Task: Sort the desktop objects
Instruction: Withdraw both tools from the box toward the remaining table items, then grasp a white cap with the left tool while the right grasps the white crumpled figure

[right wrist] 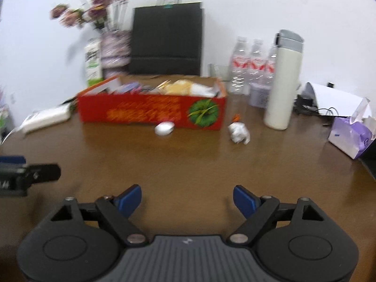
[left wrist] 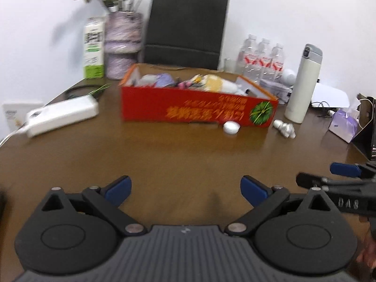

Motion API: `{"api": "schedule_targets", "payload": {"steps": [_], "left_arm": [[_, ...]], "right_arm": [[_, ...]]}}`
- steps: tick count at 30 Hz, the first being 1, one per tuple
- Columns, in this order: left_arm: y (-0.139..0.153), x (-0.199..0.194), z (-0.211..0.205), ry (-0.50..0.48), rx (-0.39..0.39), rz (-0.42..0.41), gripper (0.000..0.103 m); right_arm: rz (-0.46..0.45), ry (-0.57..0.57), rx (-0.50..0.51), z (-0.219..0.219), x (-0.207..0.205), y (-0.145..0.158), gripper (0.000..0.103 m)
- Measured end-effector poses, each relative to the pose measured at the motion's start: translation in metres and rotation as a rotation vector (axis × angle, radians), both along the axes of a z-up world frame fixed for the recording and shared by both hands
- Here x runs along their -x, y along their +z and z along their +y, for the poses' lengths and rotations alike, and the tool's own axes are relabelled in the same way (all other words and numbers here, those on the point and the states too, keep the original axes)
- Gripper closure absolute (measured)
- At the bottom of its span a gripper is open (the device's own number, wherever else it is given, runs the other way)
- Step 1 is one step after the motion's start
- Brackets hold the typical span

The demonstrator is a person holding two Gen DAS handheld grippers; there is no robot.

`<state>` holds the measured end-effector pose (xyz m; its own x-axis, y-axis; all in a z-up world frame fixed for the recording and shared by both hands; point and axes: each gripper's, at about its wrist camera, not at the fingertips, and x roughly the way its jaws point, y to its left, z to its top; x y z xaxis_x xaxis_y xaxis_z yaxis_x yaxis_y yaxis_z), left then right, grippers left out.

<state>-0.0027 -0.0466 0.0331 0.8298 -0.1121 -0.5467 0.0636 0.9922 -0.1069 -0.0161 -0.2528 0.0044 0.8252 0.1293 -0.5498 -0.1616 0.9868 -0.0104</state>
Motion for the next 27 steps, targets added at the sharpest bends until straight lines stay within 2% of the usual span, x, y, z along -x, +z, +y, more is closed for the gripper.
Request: {"api": "schedule_targets", "payload": {"steps": [3, 5, 9, 12, 14, 15, 16, 17, 18, 19, 23, 27], "left_arm": [[0.000, -0.042, -0.017, -0.070, 0.025, 0.003, 0.003], [-0.004, -0.078, -0.030, -0.105, 0.048, 0.040, 0.007], [-0.013, -0.135, -0.050, -0.121, 0.042, 0.091, 0.023], [-0.019, -0.167, -0.064, -0.109, 0.040, 0.099, 0.026], [-0.024, -0.181, -0.075, -0.099, 0.015, 0.120, 0.033], [-0.026, -0.186, -0.080, -0.098, -0.010, 0.122, 0.038], [-0.026, -0.186, -0.085, -0.090, -0.036, 0.112, 0.050], [-0.027, -0.186, -0.089, -0.094, -0.049, 0.108, 0.062], [-0.028, -0.184, -0.091, -0.103, -0.061, 0.100, 0.074], [-0.029, -0.182, -0.091, -0.105, -0.051, 0.096, 0.073], [-0.028, -0.175, -0.089, -0.113, -0.026, 0.099, 0.074], [-0.026, -0.166, -0.087, -0.107, -0.019, 0.109, 0.074]], "right_arm": [[0.004, -0.033, -0.039, -0.016, -0.041, 0.004, 0.020], [0.014, -0.079, -0.049, -0.027, -0.074, 0.007, 0.023], [0.052, -0.126, -0.070, -0.048, -0.127, 0.003, 0.025], [0.086, -0.135, -0.090, -0.056, -0.156, -0.004, 0.028], [0.103, -0.139, -0.092, -0.056, -0.169, -0.011, 0.034], [0.117, -0.137, -0.090, -0.056, -0.175, -0.015, 0.042], [0.129, -0.132, -0.090, -0.056, -0.179, -0.019, 0.052], [0.137, -0.124, -0.090, -0.056, -0.181, -0.022, 0.057], [0.118, -0.122, -0.066, -0.054, -0.180, -0.024, 0.067], [0.111, -0.121, -0.051, -0.053, -0.178, -0.024, 0.082], [0.113, -0.081, -0.084, -0.052, -0.173, -0.024, 0.084], [0.103, -0.057, -0.055, -0.045, -0.168, -0.025, 0.085]]}}
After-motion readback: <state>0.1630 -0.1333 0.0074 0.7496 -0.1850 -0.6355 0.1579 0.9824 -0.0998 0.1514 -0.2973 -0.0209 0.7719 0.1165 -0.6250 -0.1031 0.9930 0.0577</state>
